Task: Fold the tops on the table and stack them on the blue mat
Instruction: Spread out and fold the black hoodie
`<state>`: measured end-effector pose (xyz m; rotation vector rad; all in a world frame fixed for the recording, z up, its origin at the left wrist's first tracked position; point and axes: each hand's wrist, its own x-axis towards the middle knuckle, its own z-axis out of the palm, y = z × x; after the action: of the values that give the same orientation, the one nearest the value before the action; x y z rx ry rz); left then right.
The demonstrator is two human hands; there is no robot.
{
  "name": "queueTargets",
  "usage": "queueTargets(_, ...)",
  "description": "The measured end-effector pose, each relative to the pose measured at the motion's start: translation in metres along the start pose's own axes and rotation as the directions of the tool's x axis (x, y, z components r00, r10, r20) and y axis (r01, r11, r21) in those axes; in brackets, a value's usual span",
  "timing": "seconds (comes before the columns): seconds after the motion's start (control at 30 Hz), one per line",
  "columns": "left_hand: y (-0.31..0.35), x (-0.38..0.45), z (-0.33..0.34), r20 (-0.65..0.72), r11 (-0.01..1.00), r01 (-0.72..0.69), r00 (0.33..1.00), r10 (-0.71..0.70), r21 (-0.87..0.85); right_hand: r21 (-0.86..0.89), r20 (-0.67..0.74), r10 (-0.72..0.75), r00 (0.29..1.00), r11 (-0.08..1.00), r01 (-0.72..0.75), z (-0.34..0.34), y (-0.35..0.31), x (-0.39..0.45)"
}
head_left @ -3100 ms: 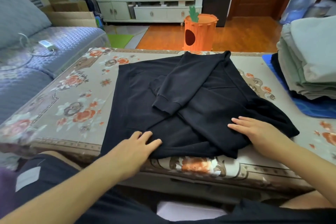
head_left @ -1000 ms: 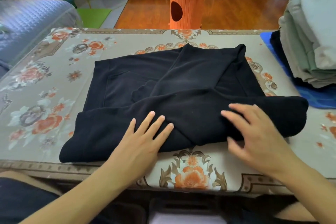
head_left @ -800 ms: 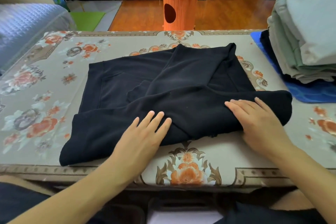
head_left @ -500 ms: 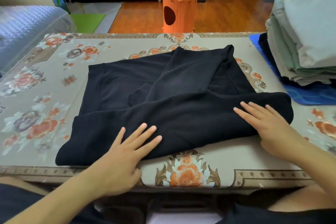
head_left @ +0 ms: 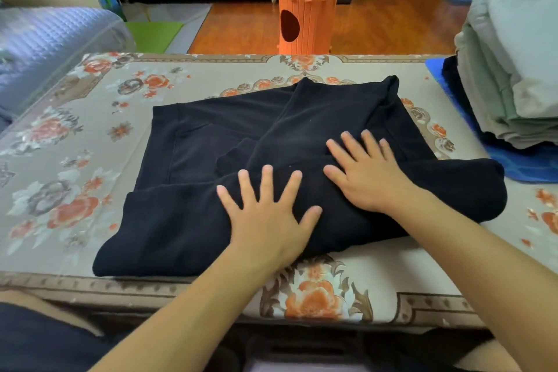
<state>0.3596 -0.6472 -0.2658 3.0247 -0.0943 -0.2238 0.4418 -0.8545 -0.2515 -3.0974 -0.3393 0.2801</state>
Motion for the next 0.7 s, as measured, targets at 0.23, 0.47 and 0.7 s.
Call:
queueTargets(0.23,-0.081,0.005,0.001,-0.019,0.998,0.017,1.000,-0.018,-0.055,0.056,-0.066,0.090,0.994,0.995,-0.086,0.003,0.006,0.017)
queueTargets(0.47,-0.106,0.017,-0.011,0.008,0.960,0.268,0.963,-0.268,-0.082,0.025,0.054,0.083,0.995,0.996,-0.085,-0.021,0.018,0.040)
queueTargets(0.7,-0.109,0.131,-0.057,-0.147,0.989,0.088,0.984,-0.105,-0.116,0.085,-0.311,0.067,0.948,0.995,-0.043,-0.053,0.022,0.122)
